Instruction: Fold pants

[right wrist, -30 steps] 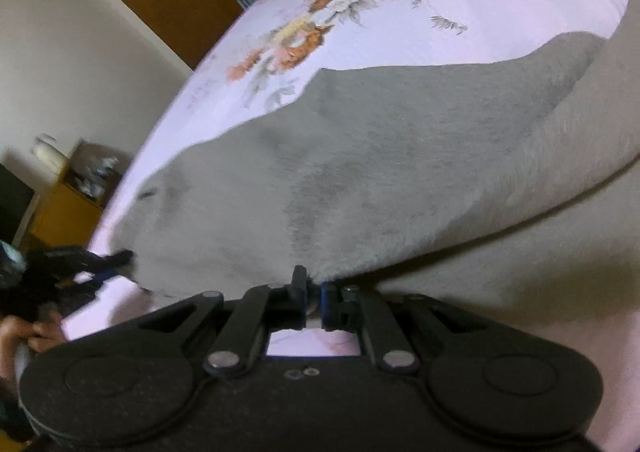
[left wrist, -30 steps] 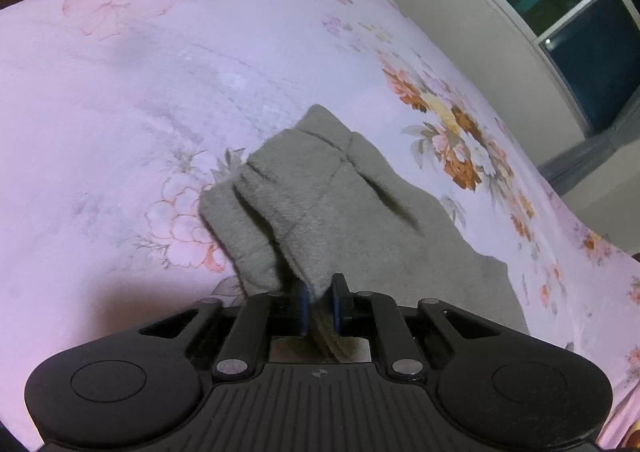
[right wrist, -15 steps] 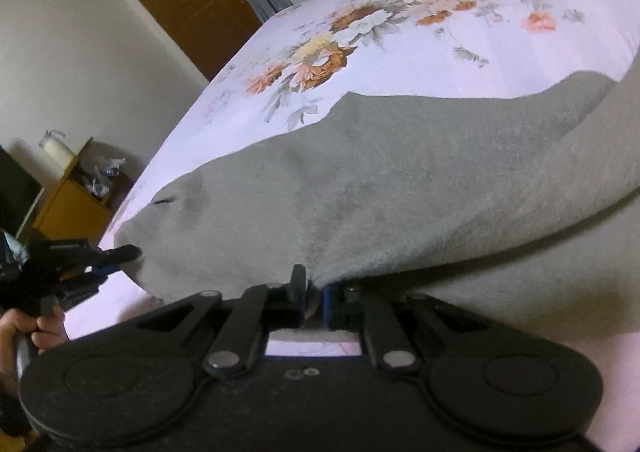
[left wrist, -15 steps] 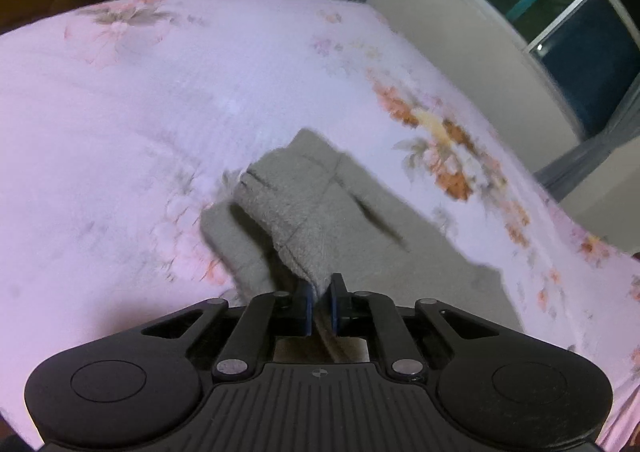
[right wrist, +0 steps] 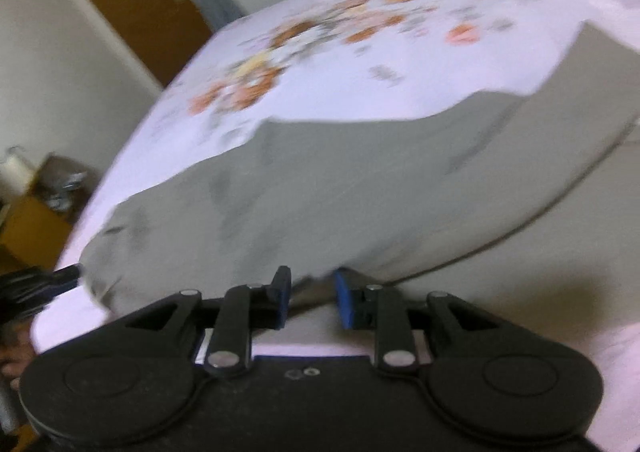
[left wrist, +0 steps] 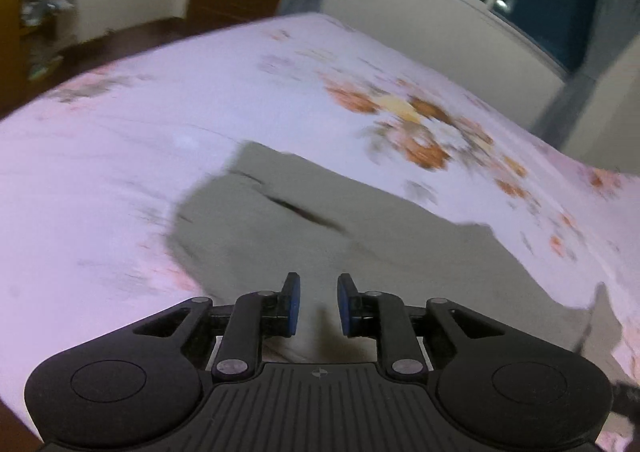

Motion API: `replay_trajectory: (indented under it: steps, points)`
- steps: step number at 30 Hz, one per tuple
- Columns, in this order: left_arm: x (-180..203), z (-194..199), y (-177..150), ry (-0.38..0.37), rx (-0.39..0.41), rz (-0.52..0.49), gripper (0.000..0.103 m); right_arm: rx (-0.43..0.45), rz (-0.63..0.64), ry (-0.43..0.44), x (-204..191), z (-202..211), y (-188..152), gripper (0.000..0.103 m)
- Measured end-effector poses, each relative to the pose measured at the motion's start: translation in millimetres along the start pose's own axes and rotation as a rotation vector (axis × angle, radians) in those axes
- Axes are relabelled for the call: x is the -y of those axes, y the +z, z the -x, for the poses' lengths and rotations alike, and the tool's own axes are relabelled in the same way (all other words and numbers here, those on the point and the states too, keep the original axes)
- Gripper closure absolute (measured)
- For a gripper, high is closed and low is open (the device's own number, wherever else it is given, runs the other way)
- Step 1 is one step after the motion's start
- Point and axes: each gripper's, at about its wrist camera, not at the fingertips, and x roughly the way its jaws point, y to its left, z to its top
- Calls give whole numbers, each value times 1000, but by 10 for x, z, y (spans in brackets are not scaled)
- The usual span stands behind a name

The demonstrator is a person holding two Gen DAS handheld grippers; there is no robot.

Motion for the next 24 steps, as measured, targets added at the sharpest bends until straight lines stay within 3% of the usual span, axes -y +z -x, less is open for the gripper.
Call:
replay_trajectory:
  steps: [4,8,14,17,19,24]
  points:
    - [270,-209,-93,-39,-60,-57,84,29,-74,-117,287,32,180,65]
    - [344,-466,-279,-19,-126,-58,84,28,-88,-183,369,-85,360,56]
    - [277,-433,-401,-26,-99,-43,84,-60,-49,-337,328,-452,579,52]
    - [279,-483,-406,-32,-99,-38,84,-95,-54,-369,373,-465,519,66]
    - [263,-490,-411,-37,-96,-48,84,-103,-29,-349,377,-393,467,97]
    - [263,-517,-420,-50,-88,-61,84,-108,-46,-316,459,-109,330,98]
